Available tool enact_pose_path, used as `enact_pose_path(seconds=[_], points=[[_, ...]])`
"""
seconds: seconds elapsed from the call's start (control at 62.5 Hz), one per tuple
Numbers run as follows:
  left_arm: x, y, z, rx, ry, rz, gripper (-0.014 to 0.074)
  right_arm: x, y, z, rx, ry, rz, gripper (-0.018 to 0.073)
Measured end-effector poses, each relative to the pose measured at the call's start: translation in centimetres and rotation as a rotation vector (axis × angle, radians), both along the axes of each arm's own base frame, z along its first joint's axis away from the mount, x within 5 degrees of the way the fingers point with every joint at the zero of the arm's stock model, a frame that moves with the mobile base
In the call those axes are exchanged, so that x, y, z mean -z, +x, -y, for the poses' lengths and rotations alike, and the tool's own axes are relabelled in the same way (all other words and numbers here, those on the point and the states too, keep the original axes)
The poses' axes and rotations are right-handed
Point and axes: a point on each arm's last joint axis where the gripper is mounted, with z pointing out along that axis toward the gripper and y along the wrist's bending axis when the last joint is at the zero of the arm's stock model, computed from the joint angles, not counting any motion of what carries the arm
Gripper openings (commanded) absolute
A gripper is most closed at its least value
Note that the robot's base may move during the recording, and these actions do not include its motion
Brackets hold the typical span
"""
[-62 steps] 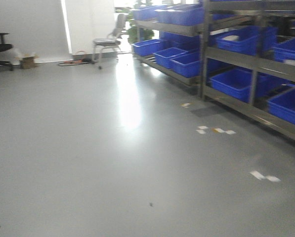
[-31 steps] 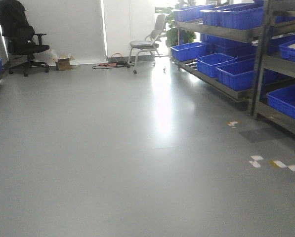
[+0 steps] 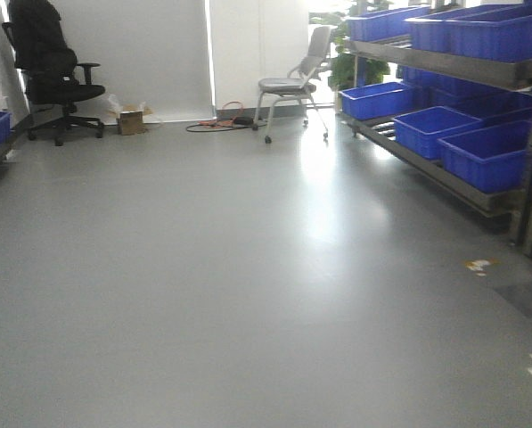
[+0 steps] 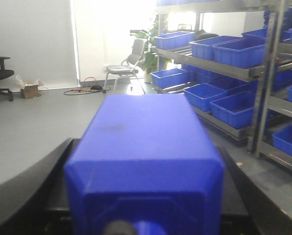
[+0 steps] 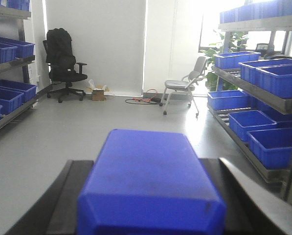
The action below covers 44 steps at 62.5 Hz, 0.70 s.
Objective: Pick and sort blue part to right shelf
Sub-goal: 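Drive the base up to the shelf of blue bins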
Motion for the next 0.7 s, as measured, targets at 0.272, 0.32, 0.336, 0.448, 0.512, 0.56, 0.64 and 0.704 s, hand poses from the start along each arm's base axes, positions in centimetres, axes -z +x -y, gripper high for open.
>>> enact_pose_path(seconds=[0.272,0.32,0.336,0.448,0.512,0.56,0.64,0.704], points=[[0.0,0.0,0.0,0.0,0.0,0.0,0.0321,0.0,0.0,0.0,0.0,0.0,0.0,0.0184],[0.0,0.0,0.0,0.0,0.0,0.0,0.0321,0.0,0.0,0.0,0.0,0.0,0.0,0.0184],[0.0,0.0,0.0,0.0,0.0,0.0,0.0321,0.0,0.0,0.0,0.0,0.0,0.0,0.0184],[0.0,0.0,0.0,0.0,0.0,0.0,0.0321,0.0,0.0,0.0,0.0,0.0,0.0,0.0184],[0.0,0.0,0.0,0.0,0.0,0.0,0.0321,0.0,0.0,0.0,0.0,0.0,0.0,0.0184],[0.0,0.0,0.0,0.0,0.0,0.0,0.0321,0.0,0.0,0.0,0.0,0.0,0.0,0.0184],[0.0,0.0,0.0,0.0,0.0,0.0,0.0321,0.0,0.0,0.0,0.0,0.0,0.0,0.0184],[0.0,0.0,0.0,0.0,0.0,0.0,0.0321,0.0,0.0,0.0,0.0,0.0,0.0,0.0184]])
